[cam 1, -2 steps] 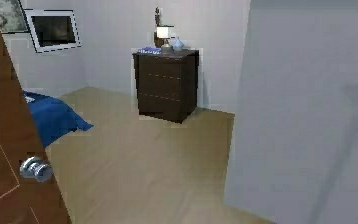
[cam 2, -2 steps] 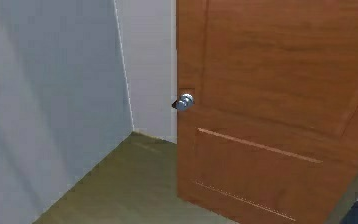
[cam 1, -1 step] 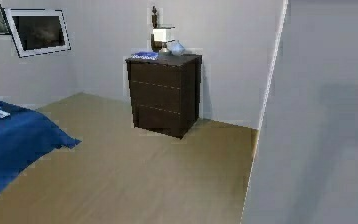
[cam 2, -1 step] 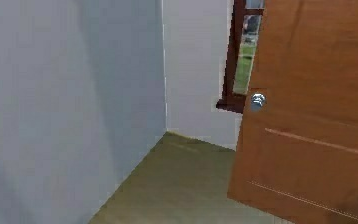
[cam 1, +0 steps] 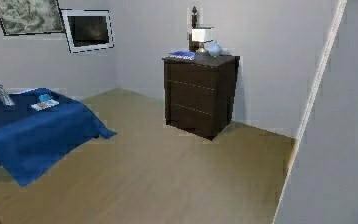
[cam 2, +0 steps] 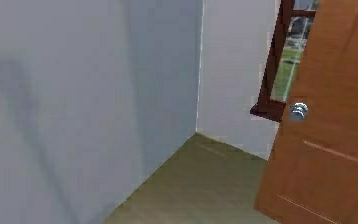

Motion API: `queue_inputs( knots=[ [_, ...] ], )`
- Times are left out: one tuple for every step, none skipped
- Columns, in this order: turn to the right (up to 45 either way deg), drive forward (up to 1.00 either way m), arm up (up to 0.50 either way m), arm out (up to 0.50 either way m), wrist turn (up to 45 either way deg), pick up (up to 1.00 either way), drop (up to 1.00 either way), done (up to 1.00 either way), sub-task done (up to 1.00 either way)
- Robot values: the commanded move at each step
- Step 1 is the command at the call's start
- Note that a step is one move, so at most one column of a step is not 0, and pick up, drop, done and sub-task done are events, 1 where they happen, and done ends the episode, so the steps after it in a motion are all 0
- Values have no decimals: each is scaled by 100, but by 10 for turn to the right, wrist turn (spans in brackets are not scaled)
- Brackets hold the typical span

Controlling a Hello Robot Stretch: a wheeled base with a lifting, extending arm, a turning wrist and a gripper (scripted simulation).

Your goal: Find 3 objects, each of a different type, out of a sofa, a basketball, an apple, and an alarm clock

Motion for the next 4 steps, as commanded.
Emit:
queue_inputs(
  knots=[
    [0,75,0,0,0,0,0,0,0],
    [-240,0,0,0,0,0,0,0,0],
    [0,35,0,0,0,0,0,0,0],
    [-450,0,0,0,0,0,0,0,0]
  ],
)
